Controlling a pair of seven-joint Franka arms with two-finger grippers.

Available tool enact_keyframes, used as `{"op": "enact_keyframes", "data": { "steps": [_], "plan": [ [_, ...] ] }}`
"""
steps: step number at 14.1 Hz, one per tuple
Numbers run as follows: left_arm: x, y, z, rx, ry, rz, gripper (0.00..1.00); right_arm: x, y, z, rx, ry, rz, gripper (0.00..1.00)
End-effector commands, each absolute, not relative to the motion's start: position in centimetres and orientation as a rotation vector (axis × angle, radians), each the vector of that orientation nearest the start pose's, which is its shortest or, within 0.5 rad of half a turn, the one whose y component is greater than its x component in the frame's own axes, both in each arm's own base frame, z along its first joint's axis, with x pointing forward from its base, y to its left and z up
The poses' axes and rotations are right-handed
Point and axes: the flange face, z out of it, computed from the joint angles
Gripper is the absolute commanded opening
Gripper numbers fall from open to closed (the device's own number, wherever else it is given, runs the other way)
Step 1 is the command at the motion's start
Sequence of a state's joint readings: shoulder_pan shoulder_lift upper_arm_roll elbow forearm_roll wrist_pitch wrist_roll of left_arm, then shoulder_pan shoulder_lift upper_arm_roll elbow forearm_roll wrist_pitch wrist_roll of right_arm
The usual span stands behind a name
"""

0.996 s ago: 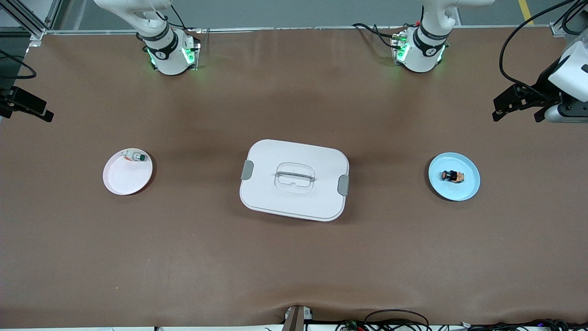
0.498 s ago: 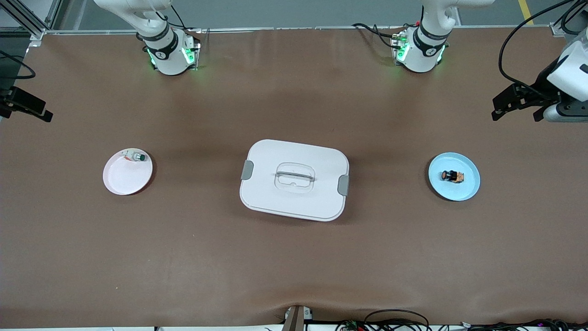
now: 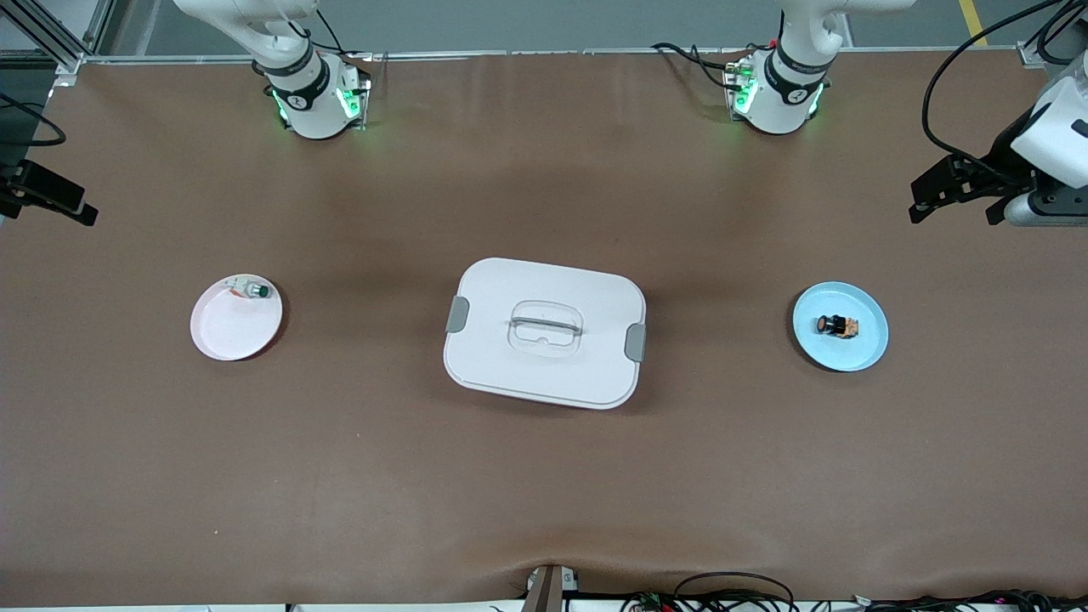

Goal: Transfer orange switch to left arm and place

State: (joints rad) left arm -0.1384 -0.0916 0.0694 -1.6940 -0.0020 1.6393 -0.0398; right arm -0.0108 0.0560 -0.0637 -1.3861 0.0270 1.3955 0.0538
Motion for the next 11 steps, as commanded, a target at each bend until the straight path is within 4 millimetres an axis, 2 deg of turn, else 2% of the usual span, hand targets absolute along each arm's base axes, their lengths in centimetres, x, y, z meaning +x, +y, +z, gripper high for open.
{"op": "enact_keyframes", "data": {
  "steps": [1, 11],
  "plan": [
    [52.64, -3.40, 62.45, -3.143, 0.054, -0.074, 1.00, 54.70, -3.90, 66.90, -3.104, 0.202, 0.061, 1.00],
    [52.85, -3.25, 62.03, -3.141, 0.068, -0.060, 1.00, 54.64, -3.99, 66.98, -3.104, 0.207, 0.059, 1.00]
  ]
}}
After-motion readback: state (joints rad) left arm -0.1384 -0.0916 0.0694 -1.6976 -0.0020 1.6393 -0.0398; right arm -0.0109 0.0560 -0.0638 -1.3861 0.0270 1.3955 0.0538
